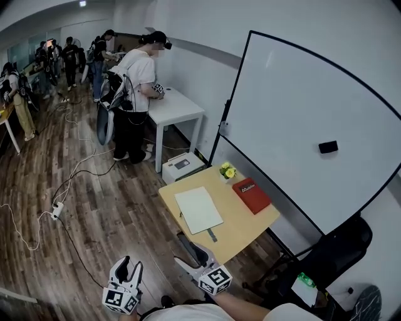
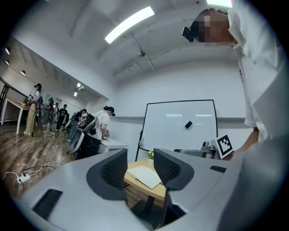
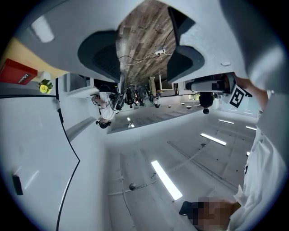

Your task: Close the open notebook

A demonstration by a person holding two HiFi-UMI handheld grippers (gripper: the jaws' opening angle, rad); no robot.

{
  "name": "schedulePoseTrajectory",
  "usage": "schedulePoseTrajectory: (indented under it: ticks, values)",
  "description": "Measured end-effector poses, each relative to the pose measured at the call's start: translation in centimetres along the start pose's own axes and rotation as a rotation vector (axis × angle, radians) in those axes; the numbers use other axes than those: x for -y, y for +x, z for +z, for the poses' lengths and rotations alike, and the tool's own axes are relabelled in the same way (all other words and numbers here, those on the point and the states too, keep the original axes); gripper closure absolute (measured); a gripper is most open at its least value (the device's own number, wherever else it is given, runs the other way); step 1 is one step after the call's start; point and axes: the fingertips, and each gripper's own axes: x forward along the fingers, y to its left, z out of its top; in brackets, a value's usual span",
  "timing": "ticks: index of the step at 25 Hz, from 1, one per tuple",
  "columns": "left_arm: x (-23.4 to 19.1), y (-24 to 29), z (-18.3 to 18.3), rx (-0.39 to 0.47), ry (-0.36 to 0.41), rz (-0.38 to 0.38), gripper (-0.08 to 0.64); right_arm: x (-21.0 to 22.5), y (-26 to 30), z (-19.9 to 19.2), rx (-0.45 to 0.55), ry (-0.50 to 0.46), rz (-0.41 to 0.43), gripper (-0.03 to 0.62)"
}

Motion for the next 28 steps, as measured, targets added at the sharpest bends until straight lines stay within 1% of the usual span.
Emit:
schedulePoseTrajectory:
  ticks: [2, 5, 9, 12, 16, 20, 24, 28]
  values:
    - [-1.7, 1.3, 0.3, -0.002, 0.004, 0.003, 0.391, 0.7, 1.6, 0.0, 0.005, 0.005, -0.009, 0.264]
    - [-4.4, 3.0, -0.3, -0.011, -0.018, 0.016, 0.392, 1.9, 3.6, 0.2, 0.008, 0.027, -0.003, 0.264]
    - [-7.1, 5.0, -0.8, -0.038, -0.036, 0.025, 0.393, 4.1, 5.7, -0.7, -0.006, 0.052, -0.009, 0.264]
    - [-9.5, 7.6, -0.8, -0.029, -0.021, 0.022, 0.391, 6.6, 8.3, -1.2, 0.004, 0.052, -0.032, 0.264]
    - [-12.0, 11.9, 0.0, -0.039, 0.005, 0.003, 0.391, 10.3, 12.3, -1.8, 0.009, 0.072, -0.060, 0.264]
    - [-14.5, 16.8, 0.2, -0.072, 0.002, -0.019, 0.392, 13.6, 16.5, -1.2, 0.011, 0.074, -0.061, 0.264]
    - [-16.7, 22.1, 1.0, -0.106, 0.010, -0.060, 0.391, 17.1, 20.6, -0.3, 0.017, 0.094, -0.069, 0.264]
    - [-18.1, 27.2, 1.6, -0.145, 0.026, -0.111, 0.391, 20.5, 23.3, -0.3, 0.016, 0.129, -0.091, 0.264]
